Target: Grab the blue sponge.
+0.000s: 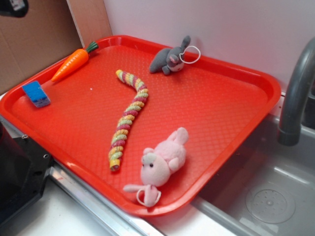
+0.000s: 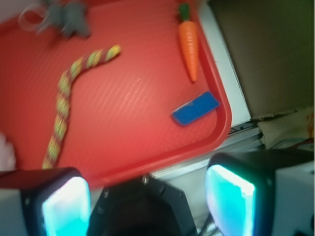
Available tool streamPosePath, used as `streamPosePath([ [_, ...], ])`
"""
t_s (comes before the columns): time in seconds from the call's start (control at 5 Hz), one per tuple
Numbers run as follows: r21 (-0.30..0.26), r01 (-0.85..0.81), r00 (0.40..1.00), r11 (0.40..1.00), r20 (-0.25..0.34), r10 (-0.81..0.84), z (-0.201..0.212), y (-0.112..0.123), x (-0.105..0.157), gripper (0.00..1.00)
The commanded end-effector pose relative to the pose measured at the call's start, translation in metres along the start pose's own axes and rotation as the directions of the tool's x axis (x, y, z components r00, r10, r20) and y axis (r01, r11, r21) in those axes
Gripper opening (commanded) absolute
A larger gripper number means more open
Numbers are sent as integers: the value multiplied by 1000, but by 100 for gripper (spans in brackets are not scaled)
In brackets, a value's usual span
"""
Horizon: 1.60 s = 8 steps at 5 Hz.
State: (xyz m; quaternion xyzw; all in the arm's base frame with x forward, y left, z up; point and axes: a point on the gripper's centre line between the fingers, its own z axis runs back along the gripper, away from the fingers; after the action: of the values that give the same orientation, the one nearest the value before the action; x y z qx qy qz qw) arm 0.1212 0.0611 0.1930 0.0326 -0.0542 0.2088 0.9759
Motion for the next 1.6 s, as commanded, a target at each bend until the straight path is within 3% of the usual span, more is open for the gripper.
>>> streamPosePath([
  [0.0, 27, -375, 927, 926, 2, 376, -55, 51, 15, 100],
  [0.2, 1, -568, 823, 823, -5, 568, -91, 59, 25, 100],
  [0.4, -11, -621, 782, 783, 42, 621, -109, 55, 25, 100],
  [0.8, 6, -637, 771, 771, 13, 637, -163, 61, 32, 100],
  [1.2, 58, -638, 768, 768, -26, 640, -196, 58, 31, 100],
  [1.4, 57, -624, 780, 779, -11, 626, -189, 53, 28, 0],
])
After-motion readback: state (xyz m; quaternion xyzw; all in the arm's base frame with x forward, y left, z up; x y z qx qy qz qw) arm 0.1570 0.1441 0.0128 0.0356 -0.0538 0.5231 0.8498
